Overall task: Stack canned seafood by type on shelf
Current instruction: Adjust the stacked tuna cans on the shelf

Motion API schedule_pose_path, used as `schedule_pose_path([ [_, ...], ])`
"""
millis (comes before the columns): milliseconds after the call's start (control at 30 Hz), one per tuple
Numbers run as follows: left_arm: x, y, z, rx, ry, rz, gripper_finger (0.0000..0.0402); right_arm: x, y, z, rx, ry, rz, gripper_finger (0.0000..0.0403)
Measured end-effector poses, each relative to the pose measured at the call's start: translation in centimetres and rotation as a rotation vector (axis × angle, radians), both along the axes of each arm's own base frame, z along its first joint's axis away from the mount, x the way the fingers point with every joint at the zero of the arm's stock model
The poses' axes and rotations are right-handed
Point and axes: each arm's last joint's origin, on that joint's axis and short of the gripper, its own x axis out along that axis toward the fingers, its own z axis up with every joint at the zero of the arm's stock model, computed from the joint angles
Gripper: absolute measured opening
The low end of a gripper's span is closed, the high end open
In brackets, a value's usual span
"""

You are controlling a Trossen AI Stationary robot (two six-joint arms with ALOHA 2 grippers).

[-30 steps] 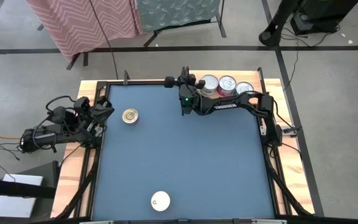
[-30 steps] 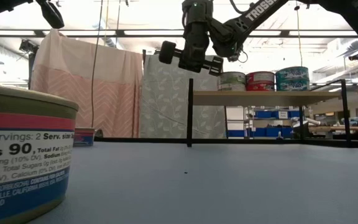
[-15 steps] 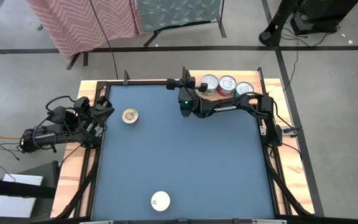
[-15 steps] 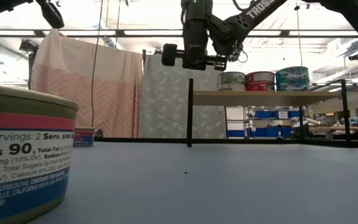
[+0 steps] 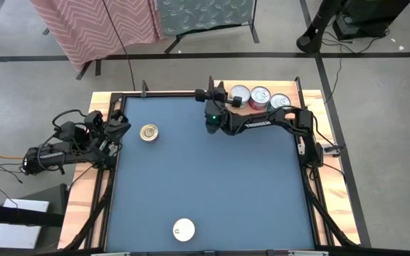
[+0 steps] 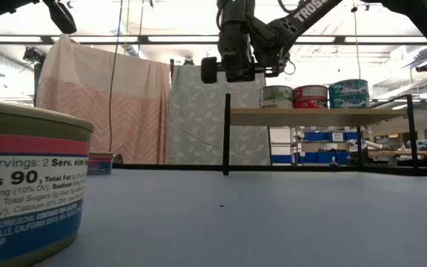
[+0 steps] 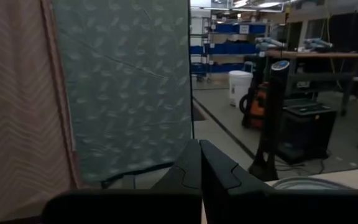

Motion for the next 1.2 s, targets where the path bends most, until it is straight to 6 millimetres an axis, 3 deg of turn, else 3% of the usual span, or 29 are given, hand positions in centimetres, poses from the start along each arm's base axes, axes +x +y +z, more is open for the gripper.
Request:
schedule_pose_path([
  [600,0.0,0.0,0.0,-0.002,-0.003,-0.001,0.0004,0.0,0.3,0.8,0.006,0.026,0.007,0.0002],
  [1033,-0.2,-0.1,0.4,0.018,-0.045,-0.02,0.0004,0.0,0.8,1.3,0.044,0.216,0.019,0.0002],
  [1200,-0.2,-0.1,0.4,0.03,-0.044,-0.015,0.0004,-0.4,1.3,2.5,0.047,0.236,0.028,0.0002],
])
